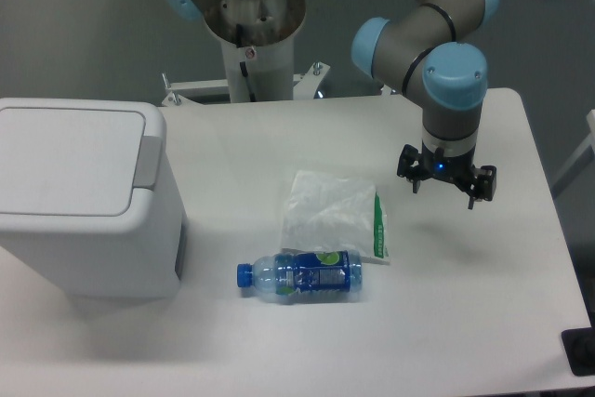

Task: Open the trash can
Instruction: 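Raise the open gripper up from its start pose above the table, then move the open gripper over to the lid of the white trash can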

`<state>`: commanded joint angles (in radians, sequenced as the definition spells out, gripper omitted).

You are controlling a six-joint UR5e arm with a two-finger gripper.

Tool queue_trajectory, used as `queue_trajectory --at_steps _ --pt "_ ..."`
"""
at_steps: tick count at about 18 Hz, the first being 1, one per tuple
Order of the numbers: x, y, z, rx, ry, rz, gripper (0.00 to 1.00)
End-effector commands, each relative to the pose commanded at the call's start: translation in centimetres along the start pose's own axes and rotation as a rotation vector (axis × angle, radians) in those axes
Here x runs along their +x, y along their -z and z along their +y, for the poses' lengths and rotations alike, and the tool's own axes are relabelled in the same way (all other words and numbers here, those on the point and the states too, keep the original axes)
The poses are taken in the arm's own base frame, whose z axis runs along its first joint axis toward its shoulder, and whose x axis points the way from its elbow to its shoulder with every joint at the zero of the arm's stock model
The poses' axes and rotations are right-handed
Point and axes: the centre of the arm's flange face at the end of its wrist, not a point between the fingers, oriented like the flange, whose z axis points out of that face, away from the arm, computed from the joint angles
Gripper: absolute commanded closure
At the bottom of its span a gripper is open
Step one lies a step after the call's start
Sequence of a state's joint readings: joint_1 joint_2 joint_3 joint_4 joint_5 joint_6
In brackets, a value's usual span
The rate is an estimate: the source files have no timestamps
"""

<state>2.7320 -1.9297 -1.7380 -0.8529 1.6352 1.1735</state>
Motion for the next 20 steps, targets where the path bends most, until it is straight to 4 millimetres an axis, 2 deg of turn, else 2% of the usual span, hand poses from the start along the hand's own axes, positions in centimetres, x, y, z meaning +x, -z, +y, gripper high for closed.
queue_trajectory --at_steps 6,9,11,12,13,15,17,18,20 --pt "0.1 0.7 -0.2 0.018 -0.003 0.002 0.0" --pt "2.0 1.3 -0.6 0.034 0.005 0.011 0.0" --pt "3.6 4.2 -1.1 0.064 0.071 -0.015 0.0" --pt "4.6 5.7 -2.3 0.088 0.093 -0.03 0.0" --pt "5.2 8.3 -3.0 0.12 0.124 -0.06 0.0" --pt "7.0 11.3 -4.5 0.213 0.178 -0.049 0.0" --pt "8.5 15.2 -4.8 0.301 0.229 -0.051 0.0" --pt "9.5 16.2 -4.7 0.31 0.248 -0.038 0.0" --pt "12.3 18.6 -6.3 0.357 0.258 -0.021 0.0"
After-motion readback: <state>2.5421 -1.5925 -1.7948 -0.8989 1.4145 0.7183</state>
